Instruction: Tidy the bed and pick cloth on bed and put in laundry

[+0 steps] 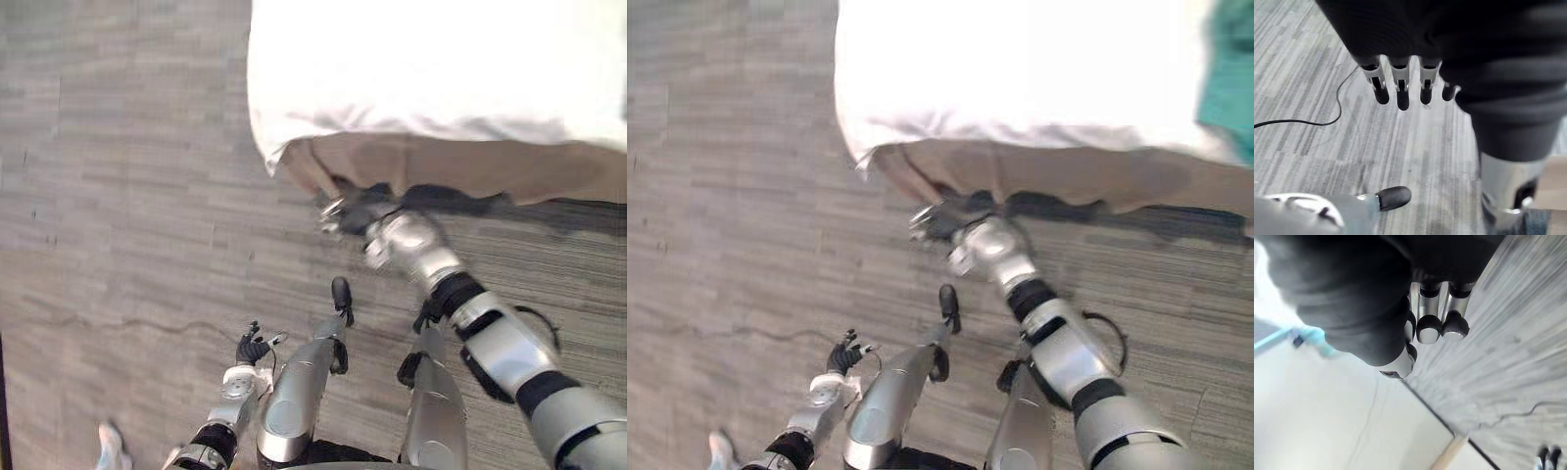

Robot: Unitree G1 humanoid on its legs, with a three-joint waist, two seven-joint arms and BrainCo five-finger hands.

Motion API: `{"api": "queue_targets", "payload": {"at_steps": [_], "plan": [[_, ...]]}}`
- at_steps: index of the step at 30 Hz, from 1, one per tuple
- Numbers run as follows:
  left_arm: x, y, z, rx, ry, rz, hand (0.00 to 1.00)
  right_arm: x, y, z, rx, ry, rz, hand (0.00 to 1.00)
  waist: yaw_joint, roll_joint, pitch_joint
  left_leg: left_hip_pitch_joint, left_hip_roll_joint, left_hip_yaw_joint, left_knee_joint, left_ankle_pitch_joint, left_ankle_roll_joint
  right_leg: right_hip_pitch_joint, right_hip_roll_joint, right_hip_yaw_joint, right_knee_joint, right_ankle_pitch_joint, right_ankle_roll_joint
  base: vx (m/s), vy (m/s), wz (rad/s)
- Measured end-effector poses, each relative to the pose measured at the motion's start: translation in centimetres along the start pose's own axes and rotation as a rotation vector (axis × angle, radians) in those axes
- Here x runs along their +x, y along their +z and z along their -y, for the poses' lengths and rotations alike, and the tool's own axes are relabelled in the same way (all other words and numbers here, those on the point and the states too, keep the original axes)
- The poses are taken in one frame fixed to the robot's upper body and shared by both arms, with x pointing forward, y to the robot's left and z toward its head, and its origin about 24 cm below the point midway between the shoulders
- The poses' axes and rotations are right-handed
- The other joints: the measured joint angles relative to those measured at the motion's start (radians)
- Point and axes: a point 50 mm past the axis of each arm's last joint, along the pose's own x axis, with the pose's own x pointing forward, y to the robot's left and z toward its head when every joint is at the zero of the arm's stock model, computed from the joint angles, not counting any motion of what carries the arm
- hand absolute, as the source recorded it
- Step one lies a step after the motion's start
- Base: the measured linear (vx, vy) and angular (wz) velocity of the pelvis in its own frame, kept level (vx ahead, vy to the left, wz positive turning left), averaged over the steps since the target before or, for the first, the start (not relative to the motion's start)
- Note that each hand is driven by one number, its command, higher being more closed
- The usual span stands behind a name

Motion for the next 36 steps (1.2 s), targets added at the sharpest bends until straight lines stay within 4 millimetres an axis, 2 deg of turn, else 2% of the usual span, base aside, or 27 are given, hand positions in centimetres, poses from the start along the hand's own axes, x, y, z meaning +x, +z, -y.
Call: {"api": "queue_targets", "payload": {"at_steps": [1, 3, 5, 8, 9, 12, 13, 15, 17, 20, 21, 22, 23, 25, 27, 28, 30, 32, 36], "plan": [[0.0, -0.2, -0.3, 0.002, 0.009, -0.008, 0.00, 0.5, 0.6, -0.7, 0.001, 0.021, 0.032, 1.00, -0.001, -0.017, -0.010, 0.013, 0.006, 0.000, 0.000, -0.003, -0.004, 0.011, 0.005, -0.002, -0.001, -0.002, 0.001, 0.13, -0.092, -0.08], [-0.4, -1.6, -1.0, 0.023, 0.028, -0.053, 0.00, 1.5, 3.0, -1.8, -0.007, 0.023, 0.154, 1.00, -0.004, -0.083, -0.073, 0.054, 0.026, -0.004, 0.002, -0.013, -0.018, 0.051, 0.026, -0.018, -0.005, -0.027, -0.005, 0.11, -0.075, 0.03], [-0.7, -2.5, -0.8, 0.032, 0.025, -0.087, 0.00, 1.6, 4.0, -1.1, 0.001, -0.071, 0.213, 1.00, -0.004, -0.106, -0.102, 0.083, 0.038, -0.008, 0.002, -0.016, -0.023, 0.086, 0.034, -0.031, -0.006, -0.041, -0.009, 0.11, -0.040, 0.13], [-1.1, -3.5, -0.4, 0.033, 0.019, -0.120, 0.00, 0.5, 6.0, 1.7, 0.019, -0.280, 0.312, 1.00, -0.003, -0.112, -0.130, 0.103, 0.042, -0.024, 0.002, -0.018, -0.025, 0.113, 0.038, -0.046, -0.006, -0.044, -0.013, 0.08, -0.006, 0.11], [-1.2, -3.8, -0.4, 0.030, 0.020, -0.127, 0.00, -0.2, 7.9, 3.6, 0.021, -0.387, 0.377, 1.00, -0.002, -0.109, -0.129, 0.103, 0.043, -0.025, 0.002, -0.018, -0.025, 0.113, 0.040, -0.045, -0.001, -0.036, -0.012, 0.04, 0.014, -0.03], [-1.3, -3.9, -0.3, 0.029, 0.024, -0.138, 0.00, -1.6, 10.5, 6.3, 0.007, -0.529, 0.451, 1.00, -0.002, -0.106, -0.128, 0.096, 0.043, -0.026, 0.003, -0.016, -0.024, 0.110, 0.040, -0.043, 0.001, -0.023, -0.010, 0.01, 0.023, -0.07], [-1.3, -3.9, -0.1, 0.027, 0.021, -0.142, 0.00, -2.3, 11.7, 7.7, 0.000, -0.595, 0.481, 1.00, -0.003, -0.099, -0.123, 0.087, 0.043, -0.029, 0.006, -0.014, -0.022, 0.104, 0.040, -0.045, 0.001, -0.014, -0.008, 0.00, 0.000, 0.00], [-1.1, -3.6, 0.2, 0.025, 0.018, -0.144, 0.00, -2.8, 12.7, 8.8, -0.024, -0.645, 0.483, 1.00, -0.002, -0.088, -0.114, 0.074, 0.041, -0.032, 0.009, -0.011, -0.019, 0.095, 0.037, -0.046, 0.001, -0.008, -0.006, -0.04, 0.026, 0.07], [-0.4, -1.9, 0.8, 0.021, 0.008, -0.111, 0.00, -4.0, 15.5, 11.1, -0.099, -0.735, 0.487, 1.00, -0.005, -0.048, -0.075, 0.008, 0.032, -0.061, 0.008, 0.012, -0.011, 0.046, 0.027, -0.071, 0.001, 0.010, -0.001, -0.10, 0.030, 0.32], [0.2, -0.1, 1.6, 0.020, -0.007, -0.058, 0.00, -6.2, 17.1, 13.8, -0.145, -0.864, 0.470, 1.00, 0.000, -0.006, -0.039, -0.085, 0.023, -0.096, -0.011, 0.046, -0.010, -0.035, 0.019, -0.096, 0.001, 0.014, 0.003, -0.13, 0.023, 0.42], [0.3, 0.4, 2.1, 0.025, -0.015, -0.040, 0.00, -7.5, 17.1, 14.8, -0.153, -0.933, 0.456, 1.00, 0.004, 0.011, -0.023, -0.105, 0.019, -0.108, -0.035, 0.069, -0.007, -0.060, 0.018, -0.105, 0.001, 0.019, 0.006, -0.12, 0.018, 0.30], [0.3, 0.7, 2.3, 0.024, -0.018, -0.030, 0.00, -8.1, 17.0, 15.2, -0.148, -0.969, 0.453, 1.00, 0.006, 0.017, -0.016, -0.115, 0.017, -0.112, -0.045, 0.082, -0.009, -0.071, 0.018, -0.110, 0.001, 0.022, 0.007, -0.12, 0.019, 0.25], [0.3, 1.1, 2.8, 0.028, -0.027, -0.011, 0.00, -9.8, 16.5, 16.4, -0.144, -1.060, 0.434, 1.00, 0.012, 0.030, -0.002, -0.139, 0.015, -0.118, -0.066, 0.101, -0.008, -0.099, 0.017, -0.117, 0.001, 0.029, 0.003, -0.09, 0.011, 0.16], [0.2, 1.6, 3.7, 0.041, -0.046, 0.013, 0.00, -11.7, 16.0, 17.5, -0.142, -1.148, 0.407, 1.00, 0.015, 0.048, 0.008, -0.175, 0.012, -0.129, -0.080, 0.120, -0.001, -0.137, 0.017, -0.120, 0.001, 0.040, -0.001, -0.09, 0.013, 0.17], [0.0, 2.1, 5.3, 0.070, -0.099, 0.039, 0.00, -14.9, 16.0, 18.8, -0.162, -1.261, 0.398, 1.00, 0.026, 0.085, 0.030, -0.219, 0.003, -0.129, -0.079, 0.132, 0.010, -0.181, 0.010, -0.113, 0.001, 0.067, -0.008, -0.09, 0.044, 0.03], [-0.3, 1.9, 5.9, 0.085, -0.110, 0.044, 0.00, -15.3, 16.7, 18.7, -0.191, -1.254, 0.435, 1.00, 0.027, 0.100, 0.036, -0.227, -0.003, -0.121, -0.079, 0.135, 0.014, -0.196, 0.005, -0.102, 0.001, 0.071, -0.010, -0.04, 0.052, -0.13], [-0.4, 1.8, 6.2, 0.093, -0.119, 0.047, 0.00, -15.2, 17.3, 18.7, -0.203, -1.234, 0.452, 1.00, 0.027, 0.112, 0.040, -0.233, -0.009, -0.107, -0.079, 0.134, 0.015, -0.212, 0.000, -0.082, 0.001, 0.076, -0.010, -0.01, 0.056, -0.18], [-0.5, 2.1, 6.3, 0.093, -0.128, 0.074, 0.00, -15.8, 16.9, 19.0, -0.197, -1.217, 0.452, 1.00, 0.028, 0.128, 0.038, -0.232, -0.014, -0.107, -0.079, 0.132, 0.017, -0.213, -0.002, -0.075, 0.001, 0.076, -0.010, -0.01, 0.060, -0.07], [-0.5, 2.1, 5.8, 0.081, -0.121, 0.109, 0.00, -16.9, 15.4, 19.6, -0.131, -1.185, 0.456, 1.00, 0.023, 0.131, 0.038, -0.221, -0.023, -0.091, -0.058, 0.106, 0.016, -0.199, -0.012, -0.056, 0.001, 0.077, -0.010, -0.03, 0.057, -0.07]]}}
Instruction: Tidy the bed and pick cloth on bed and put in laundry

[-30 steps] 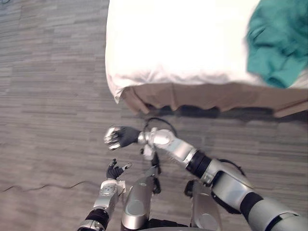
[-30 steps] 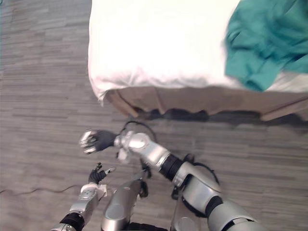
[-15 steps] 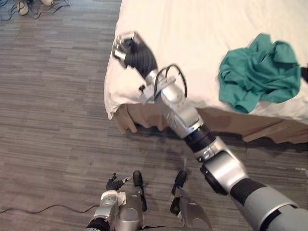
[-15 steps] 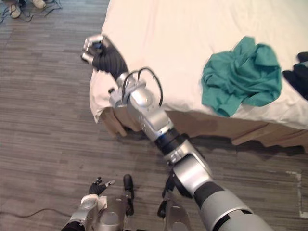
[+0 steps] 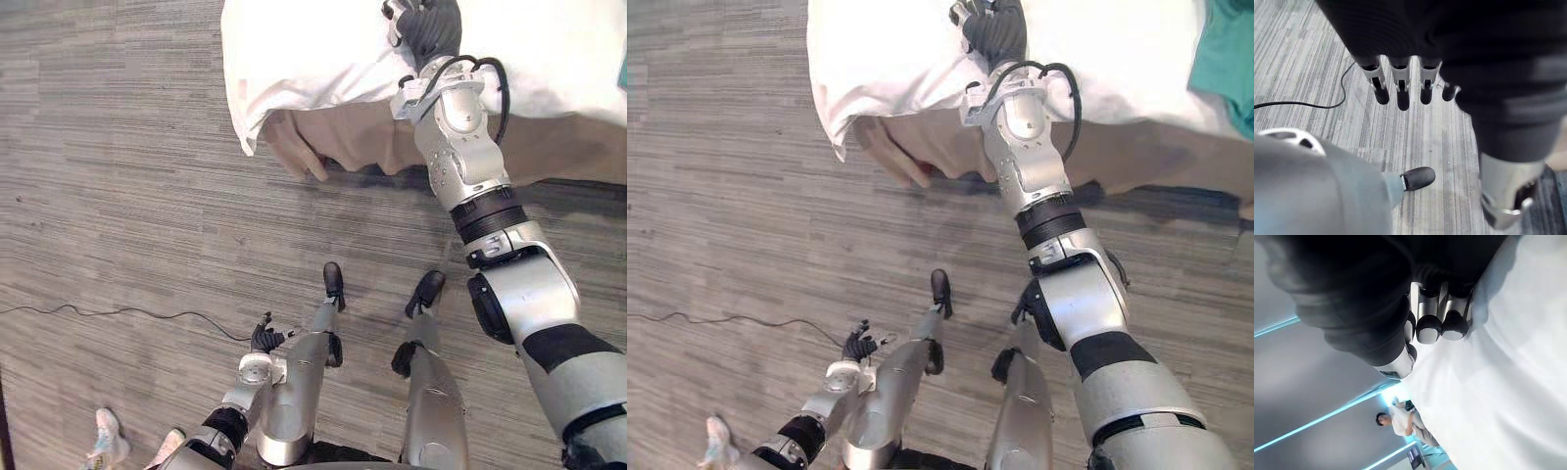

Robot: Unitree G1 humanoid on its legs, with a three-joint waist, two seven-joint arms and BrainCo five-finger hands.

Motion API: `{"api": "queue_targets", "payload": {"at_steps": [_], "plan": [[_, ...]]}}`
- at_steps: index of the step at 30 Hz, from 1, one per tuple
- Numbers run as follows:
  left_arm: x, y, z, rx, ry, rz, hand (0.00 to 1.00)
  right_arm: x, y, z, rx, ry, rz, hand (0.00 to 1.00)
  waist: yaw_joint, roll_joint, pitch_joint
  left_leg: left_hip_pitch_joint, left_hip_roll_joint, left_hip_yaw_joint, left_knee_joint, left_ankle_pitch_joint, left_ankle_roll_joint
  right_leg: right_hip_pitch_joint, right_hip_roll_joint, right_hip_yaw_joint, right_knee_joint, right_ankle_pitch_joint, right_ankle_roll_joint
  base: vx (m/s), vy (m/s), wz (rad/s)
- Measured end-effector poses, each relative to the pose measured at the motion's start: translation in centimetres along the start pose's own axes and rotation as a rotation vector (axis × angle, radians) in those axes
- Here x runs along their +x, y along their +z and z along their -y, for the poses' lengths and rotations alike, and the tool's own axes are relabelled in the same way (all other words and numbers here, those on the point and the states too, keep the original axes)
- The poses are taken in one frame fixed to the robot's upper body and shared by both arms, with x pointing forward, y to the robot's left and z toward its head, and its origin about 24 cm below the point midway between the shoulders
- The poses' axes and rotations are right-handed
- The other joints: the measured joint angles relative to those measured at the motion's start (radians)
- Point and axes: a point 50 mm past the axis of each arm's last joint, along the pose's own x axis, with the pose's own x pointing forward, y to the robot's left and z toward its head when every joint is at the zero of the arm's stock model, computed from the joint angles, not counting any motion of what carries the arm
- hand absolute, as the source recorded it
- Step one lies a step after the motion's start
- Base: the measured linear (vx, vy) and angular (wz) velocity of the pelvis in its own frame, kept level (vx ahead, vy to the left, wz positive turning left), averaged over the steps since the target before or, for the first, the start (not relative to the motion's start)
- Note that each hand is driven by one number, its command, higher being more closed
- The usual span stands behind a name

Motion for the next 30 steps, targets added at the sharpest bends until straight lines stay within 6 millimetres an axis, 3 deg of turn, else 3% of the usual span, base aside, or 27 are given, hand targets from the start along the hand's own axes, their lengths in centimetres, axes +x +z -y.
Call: {"api": "queue_targets", "payload": {"at_steps": [2, 3, 5, 6, 7, 8, 9, 10, 11, 12, 13, 14, 15, 16, 18, 20, 21, 23, 24, 25, 26, 27, 28, 29, 30], "plan": [[-0.2, -0.6, -1.0, -0.040, 0.039, 0.004, 0.00, -1.5, -2.3, 1.1, 0.062, 0.009, -0.053, 1.00, -0.021, -0.002, 0.000, 0.048, -0.012, 0.023, 0.001, -0.015, 0.008, 0.037, -0.010, 0.022, 0.000, -0.003, 0.009, -0.01, 0.061, -0.19], [-0.3, -0.8, -1.4, -0.049, 0.054, 0.001, 0.00, -2.1, -3.2, 1.3, 0.077, 0.006, -0.074, 0.00, -0.032, -0.004, -0.001, 0.063, -0.015, 0.030, 0.002, -0.021, 0.009, 0.050, -0.013, 0.027, 0.000, -0.007, 0.015, 0.01, 0.063, -0.17], [-0.7, -1.9, -3.8, -0.086, 0.133, -0.026, 0.00, -5.9, -8.4, 1.5, 0.182, -0.050, -0.211, 0.00, -0.092, -0.035, -0.009, 0.116, -0.023, 0.057, 0.022, -0.054, 0.014, 0.098, -0.023, 0.057, 0.000, -0.016, 0.028, 0.04, 0.064, -0.32], [-0.8, -2.1, -4.5, -0.093, 0.155, -0.031, 0.00, -8.0, -10.6, 2.0, 0.216, -0.107, -0.278, 0.00, -0.104, -0.053, -0.015, 0.127, -0.023, 0.067, 0.031, -0.066, 0.014, 0.105, -0.023, 0.071, 0.000, -0.019, 0.034, 0.08, 0.032, -0.41], [-0.9, -2.3, -5.4, -0.115, 0.184, -0.032, 0.00, -12.3, -14.0, 3.5, 0.267, -0.241, -0.394, 0.00, -0.127, -0.075, -0.020, 0.147, -0.022, 0.082, 0.039, -0.085, 0.019, 0.121, -0.023, 0.087, 0.000, -0.026, 0.044, 0.11, 0.011, -0.44], [-0.8, -1.9, -5.8, -0.124, 0.181, -0.024, 0.00, -18.3, -17.0, 5.7, 0.277, -0.412, -0.527, 0.00, -0.138, -0.096, -0.021, 0.167, -0.023, 0.095, 0.040, -0.093, 0.012, 0.133, -0.022, 0.103, 0.000, -0.030, 0.049, 0.13, -0.002, -0.42], [-0.8, -1.8, -6.0, -0.133, 0.173, -0.022, 0.00, -23.6, -18.7, 7.1, 0.266, -0.541, -0.639, 0.00, -0.148, -0.110, -0.027, 0.178, -0.023, 0.106, 0.039, -0.102, 0.010, 0.137, -0.021, 0.114, 0.000, -0.034, 0.053, 0.18, -0.001, -0.44], [-0.9, -2.1, -5.9, -0.135, 0.153, -0.035, 0.00, -30.0, -20.0, 8.4, 0.237, -0.676, -0.775, 0.00, -0.172, -0.130, -0.033, 0.205, -0.023, 0.121, 0.033, -0.110, 0.008, 0.154, -0.018, 0.129, 0.001, -0.037, 0.059, 0.21, 0.006, -0.40], [-1.0, -2.6, -5.8, -0.121, 0.131, -0.061, 0.00, -34.3, -20.4, 8.9, 0.218, -0.752, -0.870, 0.00, -0.195, -0.145, -0.040, 0.239, -0.022, 0.131, 0.026, -0.114, 0.009, 0.178, -0.015, 0.135, 0.001, -0.036, 0.059, 0.24, 0.014, -0.68], [-1.4, -3.7, -5.7, -0.090, 0.104, -0.100, 0.00, -40.2, -20.3, 9.0, 0.193, -0.836, -0.996, 0.00, -0.224, -0.177, -0.060, 0.310, -0.016, 0.165, 0.016, -0.130, -0.002, 0.226, -0.005, 0.155, 0.001, -0.044, 0.070, 0.21, 0.015, -0.72], [-1.6, -4.2, -5.7, -0.073, 0.091, -0.118, 0.00, -42.5, -20.1, 8.9, 0.189, -0.868, -1.049, 0.00, -0.233, -0.196, -0.075, 0.346, -0.010, 0.185, 0.011, -0.139, -0.008, 0.248, 0.001, 0.167, 0.001, -0.048, 0.074, 0.22, 0.003, -1.00], [-2.0, -5.2, -5.7, -0.040, 0.070, -0.150, 0.00, -46.4, -19.5, 8.4, 0.184, -0.910, -1.132, 0.00, -0.239, -0.225, -0.115, 0.399, 0.001, 0.224, 0.010, -0.160, -0.018, 0.280, 0.018, 0.190, 0.001, -0.061, 0.075, 0.20, -0.028, -0.98], [-2.4, -6.1, -5.8, -0.006, 0.051, -0.180, 0.00, -49.5, -18.9, 7.7, 0.178, -0.926, -1.212, 0.00, -0.241, -0.252, -0.157, 0.448, 0.019, 0.273, 0.010, -0.174, -0.027, 0.298, 0.027, 0.160, -0.004, -0.102, 0.053, 0.18, -0.045, -0.96], [-2.5, -6.5, -5.8, 0.015, 0.042, -0.191, 0.00, -50.8, -18.7, 7.3, 0.179, -0.929, -1.251, 0.00, -0.241, -0.262, -0.178, 0.467, 0.029, 0.301, 0.009, -0.180, -0.032, 0.310, 0.025, 0.095, -0.001, -0.126, 0.027, 0.15, -0.060, -1.14], [-3.9, -8.6, -6.1, 0.081, 0.029, -0.260, 0.00, -53.2, -18.6, 5.5, 0.240, -0.939, -1.324, 0.00, -0.231, -0.270, -0.250, 0.536, 0.084, 0.445, 0.015, -0.204, -0.066, 0.329, 0.023, -0.165, 0.050, -0.185, -0.051, 0.17, -0.031, -1.74], [-5.1, -10.5, -6.7, 0.138, 0.041, -0.343, 0.00, -52.7, -19.4, 3.9, 0.311, -0.892, -1.320, 0.00, -0.229, -0.276, -0.276, 0.618, 0.112, 0.586, 0.038, -0.228, -0.103, 0.346, 0.024, -0.298, 0.088, -0.155, -0.100, 0.20, -0.059, -2.17], [-5.5, -11.2, -6.7, 0.162, 0.034, -0.379, 0.00, -52.3, -19.6, 3.5, 0.333, -0.867, -1.318, 0.00, -0.235, -0.265, -0.282, 0.642, 0.125, 0.635, 0.052, -0.234, -0.112, 0.342, 0.038, -0.292, 0.106, -0.157, -0.096, 0.20, -0.148, -2.15], [-5.8, -12.1, -6.2, 0.199, 0.019, -0.440, 0.00, -52.3, -19.7, 3.5, 0.328, -0.818, -1.339, 0.00, -0.247, -0.237, -0.288, 0.691, 0.142, 0.709, 0.093, -0.236, -0.114, 0.329, 0.066, -0.310, 0.159, -0.191, -0.126, 0.14, -0.177, -1.60], [-5.8, -12.0, -5.9, 0.234, 0.008, -0.447, 0.00, -52.6, -19.6, 3.6, 0.330, -0.808, -1.348, 0.00, -0.249, -0.222, -0.293, 0.705, 0.176, 0.726, 0.184, -0.250, -0.131, 0.326, 0.073, -0.273, 0.186, -0.223, -0.135, 0.13, -0.175, -1.30], [-5.7, -12.0, -5.9, 0.264, -0.002, -0.450, 0.00, -52.8, -19.5, 3.7, 0.330, -0.802, -1.356, 0.00, -0.254, -0.219, -0.295, 0.697, 0.221, 0.716, 0.320, -0.269, -0.107, 0.330, 0.085, -0.223, 0.200, -0.241, -0.135, 0.18, -0.210, -1.65], [-5.6, -12.1, -5.9, 0.267, 0.002, -0.457, 0.00, -52.9, -19.5, 3.6, 0.321, -0.780, -1.371, 0.00, -0.252, -0.218, -0.295, 0.665, 0.311, 0.663, 0.556, -0.283, -0.055, 0.352, 0.102, -0.149, 0.195, -0.263, -0.142, 0.15, -0.151, -1.58], [-5.7, -12.2, -5.9, 0.266, 0.004, -0.463, 0.00, -53.0, -19.5, 3.6, 0.298, -0.745, -1.391, 0.00, -0.252, -0.213, -0.295, 0.603, 0.361, 0.549, 0.754, -0.324, -0.018, 0.368, 0.127, -0.094, 0.188, -0.268, -0.148, 0.13, -0.115, -1.73], [-5.6, -12.1, -5.9, 0.258, 0.010, -0.457, 0.00, -52.9, -19.5, 3.9, 0.262, -0.710, -1.406, 0.00, -0.250, -0.201, -0.292, 0.541, 0.366, 0.438, 0.873, -0.360, -0.022, 0.385, 0.148, -0.043, 0.176, -0.280, -0.152, 0.10, -0.031, -1.87], [-5.4, -11.7, -5.8, 0.229, 0.027, -0.439, 0.00, -52.9, -19.3, 4.3, 0.212, -0.686, -1.415, 0.00, -0.249, -0.182, -0.287, 0.449, 0.329, 0.263, 0.965, -0.392, -0.055, 0.422, 0.185, 0.029, 0.151, -0.279, -0.151, 0.08, 0.017, -1.75], [-5.4, -11.7, -5.7, 0.205, 0.037, -0.435, 0.00, -53.0, -19.3, 4.5, 0.200, -0.684, -1.419, 0.00, -0.243, -0.180, -0.286, 0.423, 0.309, 0.207, 0.966, -0.398, -0.053, 0.436, 0.196, 0.064, 0.142, -0.277, -0.147, 0.07, 0.065, -2.11]]}}
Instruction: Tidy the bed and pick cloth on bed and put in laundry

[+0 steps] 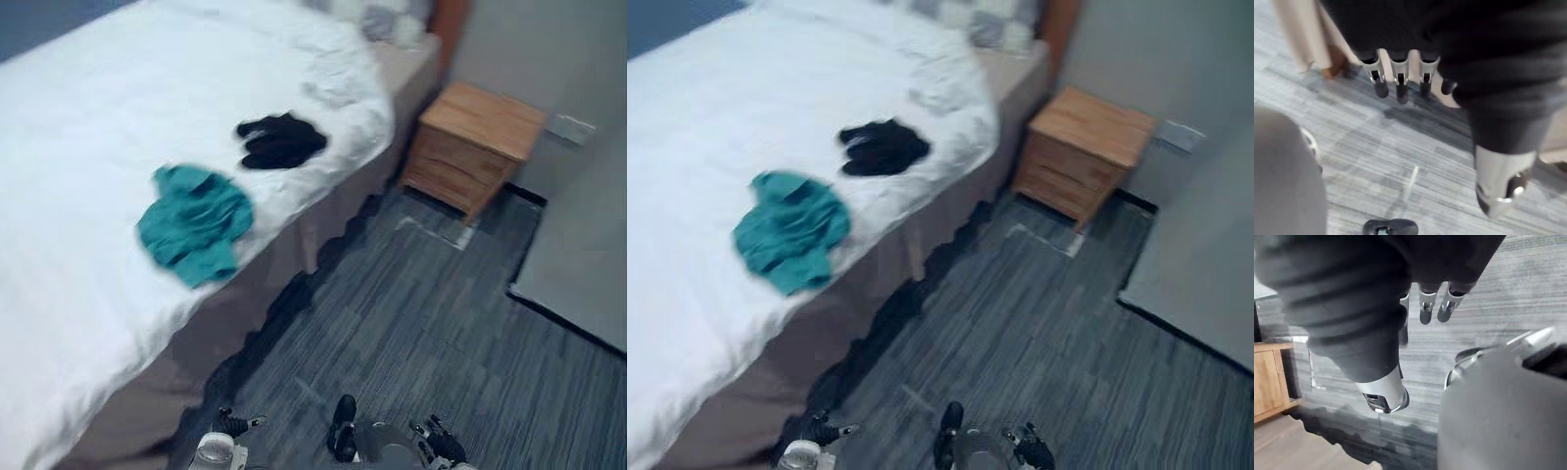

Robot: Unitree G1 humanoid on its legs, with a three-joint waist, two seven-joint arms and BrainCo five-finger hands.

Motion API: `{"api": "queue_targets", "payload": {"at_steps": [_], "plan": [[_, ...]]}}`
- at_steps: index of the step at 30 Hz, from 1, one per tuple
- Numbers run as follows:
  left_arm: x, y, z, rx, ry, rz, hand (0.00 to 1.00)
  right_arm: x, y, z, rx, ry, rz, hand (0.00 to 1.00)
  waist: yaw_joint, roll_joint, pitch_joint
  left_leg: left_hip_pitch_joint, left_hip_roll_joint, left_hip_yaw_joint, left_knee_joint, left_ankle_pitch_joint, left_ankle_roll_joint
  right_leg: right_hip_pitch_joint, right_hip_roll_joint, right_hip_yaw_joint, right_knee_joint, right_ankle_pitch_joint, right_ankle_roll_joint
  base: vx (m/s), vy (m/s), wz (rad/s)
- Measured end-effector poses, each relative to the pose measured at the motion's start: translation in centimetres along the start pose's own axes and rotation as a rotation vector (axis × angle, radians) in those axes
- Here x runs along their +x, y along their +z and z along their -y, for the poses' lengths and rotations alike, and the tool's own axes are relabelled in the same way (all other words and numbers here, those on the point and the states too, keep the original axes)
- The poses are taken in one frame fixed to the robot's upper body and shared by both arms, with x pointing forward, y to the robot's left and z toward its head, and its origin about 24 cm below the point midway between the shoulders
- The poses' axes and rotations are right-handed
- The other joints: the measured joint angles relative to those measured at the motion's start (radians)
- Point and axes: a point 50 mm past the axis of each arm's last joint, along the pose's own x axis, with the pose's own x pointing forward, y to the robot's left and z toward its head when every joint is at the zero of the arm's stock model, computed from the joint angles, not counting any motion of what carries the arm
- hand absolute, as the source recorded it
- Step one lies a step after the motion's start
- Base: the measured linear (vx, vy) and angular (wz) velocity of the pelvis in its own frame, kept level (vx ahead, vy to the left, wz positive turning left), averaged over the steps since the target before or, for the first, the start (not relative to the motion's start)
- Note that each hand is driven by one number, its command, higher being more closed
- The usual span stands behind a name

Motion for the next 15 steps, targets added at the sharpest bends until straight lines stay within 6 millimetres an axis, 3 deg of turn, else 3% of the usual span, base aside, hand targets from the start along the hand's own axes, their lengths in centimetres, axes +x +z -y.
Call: {"api": "queue_targets", "payload": {"at_steps": [1, 3, 6, 9, 11, 12, 13, 15], "plan": [[0.0, 0.3, -0.1, -0.019, 0.007, 0.021, 0.00, 0.0, 0.1, 0.1, -0.014, -0.003, 0.010, 0.00, 0.016, -0.003, 0.001, -0.033, -0.047, -0.072, -0.066, -0.004, -0.003, 0.015, 0.012, 0.066, -0.015, 0.005, 0.008, 0.06, 0.094, -2.02], [0.0, 0.5, -0.3, -0.037, 0.015, 0.042, 0.00, 0.1, 0.9, 0.2, -0.055, 0.002, 0.047, 0.00, 0.019, -0.016, 0.001, -0.058, -0.121, -0.167, -0.324, -0.004, 0.001, 0.018, 0.011, 0.161, -0.034, 0.018, 0.027, 0.09, 0.108, -2.05], [0.0, 0.6, 0.0, -0.049, 0.007, 0.056, 0.00, 0.1, 1.2, 0.3, -0.109, 0.010, 0.047, 0.00, 0.017, -0.016, 0.000, -0.055, -0.168, -0.325, -0.659, 0.035, -0.007, 0.019, 0.011, 0.250, -0.057, 0.036, 0.055, 0.13, 0.125, -1.60], [-0.1, 0.7, 0.6, -0.059, -0.007, 0.069, 0.00, -0.5, 0.2, 1.4, -0.152, -0.012, 0.001, 0.00, 0.014, -0.013, -0.005, -0.050, -0.179, -0.365, -0.696, 0.082, -0.023, 0.034, 0.013, 0.315, -0.056, 0.026, 0.090, 0.14, 0.210, -0.86], [-0.2, 1.0, 1.3, -0.068, -0.022, 0.080, 0.00, -0.8, -0.1, 2.3, -0.160, -0.028, -0.020, 0.00, 0.002, 0.018, -0.026, -0.039, -0.186, -0.360, -0.728, 0.115, 0.007, 0.038, 0.016, 0.315, -0.051, -0.003, 0.109, 0.14, 0.287, -0.46], [-0.1, 1.2, 1.1, -0.066, -0.018, 0.088, 0.00, -0.9, -0.4, 2.4, -0.149, -0.032, -0.034, 0.00, 0.003, 0.013, -0.030, -0.020, -0.198, -0.358, -0.747, 0.129, 0.001, 0.027, 0.002, 0.309, -0.010, -0.035, 0.124, 0.18, 0.312, -0.23], [0.0, 1.4, 0.6, -0.062, -0.012, 0.103, 0.00, -0.8, -0.7, 1.7, -0.135, -0.008, -0.039, 0.00, 0.003, -0.005, -0.034, 0.013, -0.229, -0.335, -0.771, 0.118, 0.021, 0.006, -0.052, 0.249, 0.072, -0.101, 0.158, 0.21, 0.374, -0.25], [0.0, 1.4, 0.2, -0.063, -0.005, 0.107, 0.00, -0.7, -1.0, 0.8, -0.123, 0.014, -0.044, 0.00, 0.012, -0.036, -0.037, 0.051, -0.272, -0.286, -0.809, 0.118, 0.034, -0.058, -0.134, 0.173, 0.250, -0.141, 0.159, 0.17, 0.286, -0.40]]}}
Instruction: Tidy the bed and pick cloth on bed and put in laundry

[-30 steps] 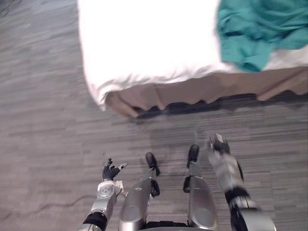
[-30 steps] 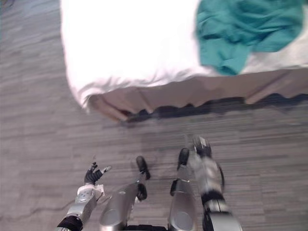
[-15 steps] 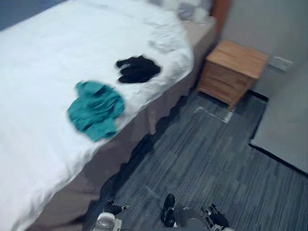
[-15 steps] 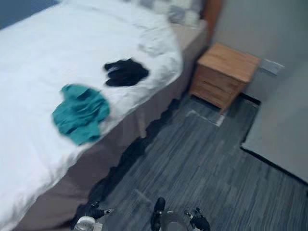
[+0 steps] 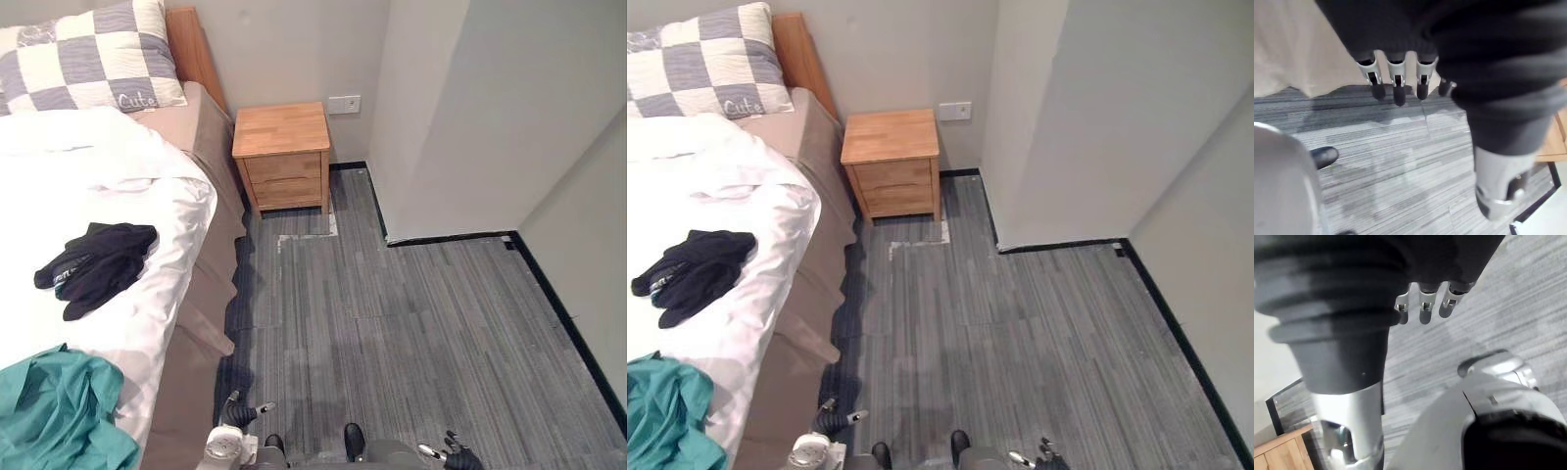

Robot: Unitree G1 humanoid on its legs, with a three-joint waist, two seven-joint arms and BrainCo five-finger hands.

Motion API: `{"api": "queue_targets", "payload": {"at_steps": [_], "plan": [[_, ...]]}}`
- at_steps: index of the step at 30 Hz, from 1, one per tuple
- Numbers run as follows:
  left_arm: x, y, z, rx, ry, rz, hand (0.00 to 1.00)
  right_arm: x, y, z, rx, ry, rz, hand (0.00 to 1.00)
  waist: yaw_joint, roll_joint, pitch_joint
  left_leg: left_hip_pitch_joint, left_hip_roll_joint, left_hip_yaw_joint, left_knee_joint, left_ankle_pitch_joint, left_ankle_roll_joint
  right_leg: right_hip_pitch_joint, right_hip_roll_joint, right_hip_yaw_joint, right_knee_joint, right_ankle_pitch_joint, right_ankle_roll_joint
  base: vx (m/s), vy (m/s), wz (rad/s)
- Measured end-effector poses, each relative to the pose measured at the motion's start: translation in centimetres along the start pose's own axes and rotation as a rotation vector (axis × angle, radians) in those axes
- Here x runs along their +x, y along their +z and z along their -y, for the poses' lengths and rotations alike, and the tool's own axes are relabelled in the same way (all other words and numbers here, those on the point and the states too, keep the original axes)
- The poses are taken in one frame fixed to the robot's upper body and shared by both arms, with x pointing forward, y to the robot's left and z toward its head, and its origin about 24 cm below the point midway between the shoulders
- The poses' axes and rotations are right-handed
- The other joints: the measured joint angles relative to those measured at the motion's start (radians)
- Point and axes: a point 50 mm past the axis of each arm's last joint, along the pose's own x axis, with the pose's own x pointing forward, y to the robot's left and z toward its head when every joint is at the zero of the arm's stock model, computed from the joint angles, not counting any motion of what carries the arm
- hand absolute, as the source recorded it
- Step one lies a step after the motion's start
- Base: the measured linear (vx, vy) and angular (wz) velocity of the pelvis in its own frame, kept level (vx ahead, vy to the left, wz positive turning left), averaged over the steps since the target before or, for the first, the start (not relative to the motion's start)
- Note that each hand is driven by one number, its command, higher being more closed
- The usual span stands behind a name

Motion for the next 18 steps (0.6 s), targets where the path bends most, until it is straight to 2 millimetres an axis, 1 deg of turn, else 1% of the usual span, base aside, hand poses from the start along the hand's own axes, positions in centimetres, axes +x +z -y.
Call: {"api": "queue_targets", "payload": {"at_steps": [1, 2, 3, 4, 5, 6, 7, 8, 9, 10, 11, 12, 13, 14, 15, 16, 17, 18], "plan": [[-0.1, -0.3, -0.5, 0.011, 0.010, -0.006, 0.00, 0.3, 0.3, -0.7, -0.006, 0.027, 0.008, 0.00, 0.000, -0.020, 0.000, 0.033, -0.023, 0.006, -0.013, 0.000, 0.014, -0.048, -0.025, -0.060, 0.109, -0.015, -0.004, 0.15, 0.189, -0.42], [-0.1, -0.4, -0.6, 0.017, 0.010, -0.006, 0.00, 0.4, 0.6, -0.9, -0.011, 0.038, 0.013, 0.00, -0.002, -0.021, 0.006, 0.051, -0.026, 0.005, -0.021, -0.002, 0.019, -0.060, -0.031, -0.072, 0.151, -0.017, 0.001, 0.24, 0.215, -0.09], [-0.1, -0.4, -0.6, 0.031, 0.004, -0.006, 0.00, 0.5, 0.7, -1.4, -0.003, 0.048, 0.024, 0.00, -0.016, -0.001, 0.014, 0.074, -0.003, -0.003, -0.023, -0.014, 0.032, -0.063, 0.004, -0.074, 0.137, -0.037, 0.019, 0.26, 0.129, 0.20], [0.1, 0.0, -0.8, 0.034, 0.008, 0.003, 0.00, 0.6, 1.0, -1.3, -0.008, 0.049, 0.033, 0.00, -0.020, 0.009, 0.015, 0.075, 0.017, -0.023, -0.023, -0.020, 0.035, -0.062, 0.047, -0.090, 0.056, -0.033, 0.000, 0.24, 0.093, 0.35], [0.2, 0.1, -1.1, 0.036, 0.015, 0.001, 0.00, 0.6, 1.1, -1.4, -0.009, 0.047, 0.037, 0.00, -0.020, 0.011, 0.021, 0.076, 0.032, -0.031, -0.024, -0.025, 0.030, -0.062, 0.080, -0.094, -0.026, -0.005, -0.022, 0.21, 0.010, 0.31], [0.3, 0.3, -1.4, 0.038, 0.023, 0.005, 0.00, 0.7, 1.2, -1.5, -0.006, 0.047, 0.039, 0.00, -0.019, 0.007, 0.025, 0.077, 0.039, -0.036, -0.024, -0.029, 0.028, -0.066, 0.108, -0.089, -0.111, 0.039, -0.029, 0.21, -0.026, 0.23], [0.3, 0.2, -1.7, 0.036, 0.041, 0.001, 0.00, 0.7, 1.1, -1.7, -0.002, 0.048, 0.041, 0.00, -0.020, -0.006, 0.027, 0.080, 0.038, -0.040, -0.023, -0.041, 0.019, -0.077, 0.122, -0.074, -0.195, 0.099, -0.023, 0.21, -0.053, 0.17], [0.3, -0.3, -2.3, 0.026, 0.067, -0.019, 0.00, 0.7, 0.9, -2.1, 0.008, 0.049, 0.037, 0.00, -0.019, -0.024, 0.027, 0.091, 0.025, -0.044, -0.019, -0.058, 0.012, -0.083, 0.117, -0.051, -0.229, 0.165, -0.024, 0.23, -0.126, 0.20], [0.0, -1.2, -2.1, 0.003, 0.076, -0.058, 0.00, 0.7, 1.1, -2.0, 0.017, 0.036, 0.043, 0.00, -0.023, -0.020, 0.034, 0.112, 0.037, -0.055, 0.001, -0.088, -0.001, -0.056, 0.127, -0.059, -0.211, 0.187, -0.081, 0.25, -0.154, 0.11], [-0.3, -2.0, -1.9, -0.035, 0.100, -0.086, 0.00, 0.8, 1.5, -2.1, 0.014, 0.039, 0.054, 0.00, -0.019, -0.011, 0.040, 0.115, 0.053, -0.051, 0.052, -0.100, 0.000, -0.044, 0.134, -0.067, -0.182, 0.141, -0.085, 0.30, -0.182, 0.13], [-0.6, -2.7, -2.0, -0.082, 0.125, -0.111, 0.00, 0.8, 1.7, -2.2, 0.018, 0.040, 0.062, 0.00, -0.018, -0.012, 0.040, 0.067, 0.064, -0.055, 0.184, -0.111, -0.005, -0.035, 0.133, -0.074, -0.166, 0.111, -0.100, 0.22, -0.145, 0.11], [-0.6, -2.6, -2.1, -0.116, 0.139, -0.110, 0.00, 0.7, 1.7, -2.1, 0.020, 0.037, 0.063, 0.00, -0.015, -0.014, 0.038, 0.023, 0.072, -0.059, 0.289, -0.113, -0.005, -0.025, 0.131, -0.082, -0.168, 0.100, -0.102, 0.20, -0.167, 0.28], [-0.7, -2.4, -2.3, -0.173, 0.170, -0.096, 0.00, 0.6, 1.7, -2.0, 0.022, 0.036, 0.066, 0.00, -0.006, -0.002, 0.036, -0.088, 0.101, -0.079, 0.539, -0.090, 0.012, 0.014, 0.145, -0.099, -0.194, 0.083, -0.106, 0.21, -0.160, 0.22], [-0.9, -2.4, -2.3, -0.208, 0.182, -0.081, 0.00, 0.4, 1.5, -1.4, 0.010, 0.027, 0.058, 0.00, 0.005, 0.023, 0.029, -0.190, 0.148, -0.106, 0.744, -0.010, 0.027, 0.076, 0.182, -0.106, -0.254, 0.077, -0.109, 0.27, -0.140, 0.02], [-1.0, -2.5, -2.5, -0.229, 0.193, -0.074, 0.00, 0.4, 1.4, -1.1, -0.010, 0.025, 0.050, 0.00, 0.027, 0.023, 0.028, -0.244, 0.171, -0.115, 0.859, 0.034, 0.019, 0.113, 0.195, -0.095, -0.274, 0.076, -0.120, 0.27, -0.076, -0.20], [-1.0, -2.5, -2.7, -0.236, 0.198, -0.067, 0.00, 0.5, 1.6, -1.1, -0.018, 0.026, 0.053, 0.00, 0.045, 0.033, 0.029, -0.272, 0.176, -0.126, 0.926, 0.017, 0.007, 0.138, 0.203, -0.085, -0.278, 0.079, -0.126, 0.31, -0.064, -0.26], [-1.0, -2.6, -2.9, -0.240, 0.193, -0.066, 0.00, 0.6, 1.9, -1.2, -0.025, 0.027, 0.057, 0.00, 0.052, 0.026, 0.038, -0.301, 0.167, -0.129, 0.961, -0.031, 0.006, 0.179, 0.205, -0.084, -0.296, 0.077, -0.125, 0.31, -0.083, -0.25], [-1.2, -3.0, -3.0, -0.235, 0.192, -0.069, 0.00, 0.8, 2.2, -1.3, -0.041, 0.029, 0.059, 0.00, 0.059, 0.023, 0.036, -0.316, 0.144, -0.104, 0.891, -0.073, 0.013, 0.214, 0.196, -0.076, -0.304, 0.063, -0.120, 0.29, -0.077, -0.25]]}}
